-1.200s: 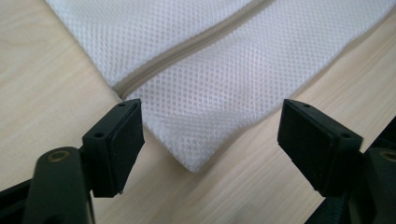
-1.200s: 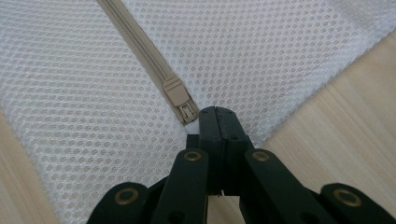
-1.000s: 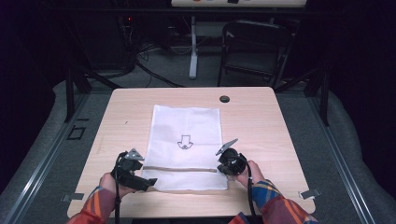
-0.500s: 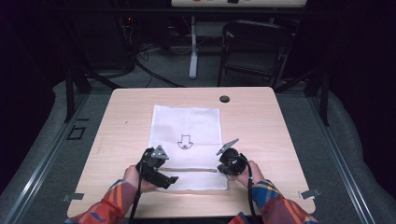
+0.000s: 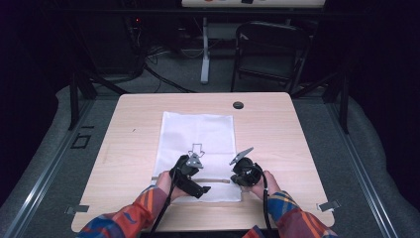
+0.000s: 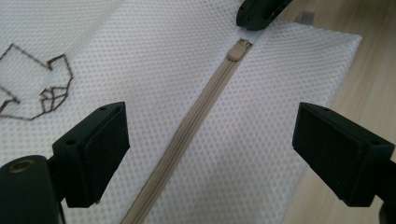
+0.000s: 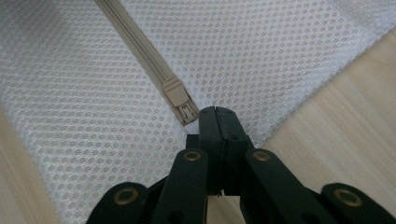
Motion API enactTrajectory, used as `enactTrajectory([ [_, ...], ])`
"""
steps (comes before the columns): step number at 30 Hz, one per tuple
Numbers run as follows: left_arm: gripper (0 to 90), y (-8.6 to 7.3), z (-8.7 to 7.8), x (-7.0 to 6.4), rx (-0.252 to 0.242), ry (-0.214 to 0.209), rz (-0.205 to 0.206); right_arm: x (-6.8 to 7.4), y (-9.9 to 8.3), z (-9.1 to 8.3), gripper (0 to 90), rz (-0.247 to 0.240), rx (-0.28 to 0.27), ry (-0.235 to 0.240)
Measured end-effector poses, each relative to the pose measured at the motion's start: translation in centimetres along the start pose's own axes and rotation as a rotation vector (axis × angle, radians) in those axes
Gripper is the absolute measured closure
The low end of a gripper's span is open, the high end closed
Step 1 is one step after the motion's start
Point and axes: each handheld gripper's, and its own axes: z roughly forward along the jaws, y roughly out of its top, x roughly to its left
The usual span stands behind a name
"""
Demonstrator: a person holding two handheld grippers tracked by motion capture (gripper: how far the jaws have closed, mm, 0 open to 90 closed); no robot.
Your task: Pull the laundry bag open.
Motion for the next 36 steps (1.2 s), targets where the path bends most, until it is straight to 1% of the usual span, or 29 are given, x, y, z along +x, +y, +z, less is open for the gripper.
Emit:
enactTrajectory([
  [2,12.6,0.4,0.5,-0.1,0.015,-0.001,0.019,0.0,0.0,0.0,90.0,0.001,0.003,-0.002],
  [6,15.0,0.9,1.4,-0.3,-0.005,-0.015,0.025,0.0,0.0,0.0,90.0,-0.002,0.001,-0.003],
  [7,15.7,1.1,1.5,-0.3,-0.003,-0.009,0.034,0.0,0.0,0.0,90.0,-0.001,0.002,-0.003],
  [9,16.2,1.3,1.9,-0.3,-0.017,-0.017,0.043,0.0,0.0,0.0,90.0,-0.001,0.002,-0.003],
  [11,18.5,1.6,2.4,-0.5,-0.018,-0.022,0.048,0.0,0.0,0.0,90.0,-0.001,0.002,-0.002],
  [12,19.2,1.7,2.7,-0.5,-0.015,-0.032,0.057,0.0,0.0,0.0,90.0,0.001,-0.001,0.001],
  [13,20.6,1.7,2.9,-0.6,-0.017,-0.044,0.054,0.0,0.0,0.0,90.0,0.004,-0.004,0.004],
  [15,24.1,1.9,3.3,-0.7,-0.015,-0.046,0.074,0.0,-0.1,0.0,90.0,0.006,-0.006,0.005],
  [16,26.1,1.9,3.5,-0.8,-0.022,-0.054,0.072,0.0,-0.1,0.0,90.0,0.007,-0.006,0.005],
  [17,30.0,2.0,3.6,-0.9,-0.027,-0.054,0.079,-0.1,-0.1,0.0,90.0,0.002,-0.002,0.007],
  [19,34.9,2.1,3.8,-0.9,-0.025,-0.064,0.091,-0.1,-0.1,0.0,90.0,0.007,-0.006,0.009],
  [20,39.4,2.2,3.9,-0.9,-0.036,-0.071,0.087,-0.1,-0.1,0.0,90.0,0.004,-0.003,0.009],
  [21,42.4,2.2,4.0,-0.9,-0.038,-0.070,0.085,-0.1,-0.1,0.0,90.0,0.005,-0.003,0.009],
  [22,45.6,2.3,4.1,-0.9,-0.038,-0.078,0.087,-0.1,-0.1,0.0,90.0,0.004,-0.004,0.008],
  [23,50.1,2.3,4.2,-0.8,-0.038,-0.080,0.090,0.0,-0.1,0.0,90.0,0.007,-0.009,0.004],
  [24,52.3,2.4,4.3,-0.8,-0.033,-0.079,0.095,0.1,-0.2,0.1,90.0,0.021,-0.029,0.006],
  [25,55.6,2.4,4.4,-0.7,-0.041,-0.083,0.096,0.1,-0.2,0.1,90.0,0.021,-0.029,0.005],
  [26,58.3,2.5,4.5,-0.7,-0.048,-0.087,0.096,0.0,-0.1,0.0,90.0,0.005,-0.013,0.001],
  [27,59.9,2.6,4.5,-0.8,-0.034,-0.074,0.103,0.0,-0.1,0.0,90.0,0.005,-0.014,0.002],
  [28,61.9,2.7,4.7,-0.7,-0.044,-0.095,0.106,0.0,-0.1,0.0,90.0,0.005,-0.014,0.002],
  [30,64.7,2.8,5.0,-0.8,-0.035,-0.099,0.111,0.0,-0.1,0.0,90.0,0.003,-0.012,0.004],
  [31,65.6,2.9,5.1,-0.8,-0.028,-0.099,0.111,0.0,-0.2,0.0,90.0,0.010,-0.019,0.011],
  [34,69.1,2.9,5.5,-0.6,-0.022,-0.103,0.110,0.0,-0.2,0.0,90.0,0.011,-0.018,0.010],
  [35,69.5,2.9,5.7,-0.5,-0.023,-0.104,0.107,0.2,-0.2,0.2,90.0,0.028,-0.038,0.011],
  [36,69.8,2.9,5.7,-0.5,-0.021,-0.105,0.104,0.1,-0.2,0.1,90.0,0.021,-0.029,0.003],
])
